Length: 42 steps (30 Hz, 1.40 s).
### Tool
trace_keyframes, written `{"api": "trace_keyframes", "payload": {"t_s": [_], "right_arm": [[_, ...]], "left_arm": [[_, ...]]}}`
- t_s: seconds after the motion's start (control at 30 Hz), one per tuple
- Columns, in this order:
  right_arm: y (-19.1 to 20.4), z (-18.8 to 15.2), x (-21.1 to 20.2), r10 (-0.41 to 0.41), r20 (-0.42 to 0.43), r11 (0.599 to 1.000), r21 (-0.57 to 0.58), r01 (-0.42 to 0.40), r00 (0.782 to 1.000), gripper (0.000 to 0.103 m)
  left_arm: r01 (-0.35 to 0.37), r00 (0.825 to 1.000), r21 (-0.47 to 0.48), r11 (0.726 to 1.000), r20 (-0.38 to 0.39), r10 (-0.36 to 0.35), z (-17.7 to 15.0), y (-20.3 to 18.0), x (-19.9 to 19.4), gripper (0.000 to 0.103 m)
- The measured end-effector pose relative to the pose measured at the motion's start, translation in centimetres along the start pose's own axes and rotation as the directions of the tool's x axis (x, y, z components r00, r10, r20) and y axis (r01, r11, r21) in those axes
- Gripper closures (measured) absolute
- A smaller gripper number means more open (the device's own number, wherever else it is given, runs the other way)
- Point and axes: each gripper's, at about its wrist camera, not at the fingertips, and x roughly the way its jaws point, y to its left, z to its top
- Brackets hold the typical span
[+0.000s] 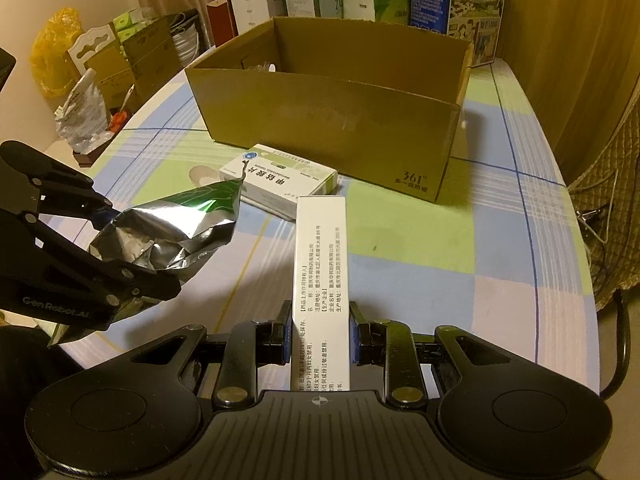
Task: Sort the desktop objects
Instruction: 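Lift the foil bag with the left tool while the right tool lifts the long white box, then carry the foil bag and long white box over the cardboard box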
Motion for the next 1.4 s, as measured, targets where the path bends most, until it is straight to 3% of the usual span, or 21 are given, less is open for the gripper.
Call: {"api": "trace_keyframes", "payload": {"t_s": [0.7, 1.4], "right_arm": [[0.1, 2.0, -0.7, -0.009, 0.037, 1.0, -0.016, 0.009, 0.999, 0.08], [-0.4, 6.7, -1.9, -0.016, 0.102, 1.0, -0.026, 0.018, 0.995, 0.08]], "left_arm": [[-0.009, 1.0, -0.027, 1.0, 0.023, 0.009, 1.1, 2.1, -1.7, 0.06], [-0.055, 0.995, -0.057, 0.997, 0.086, 0.06, 5.3, 4.8, -5.0, 0.06]]}}
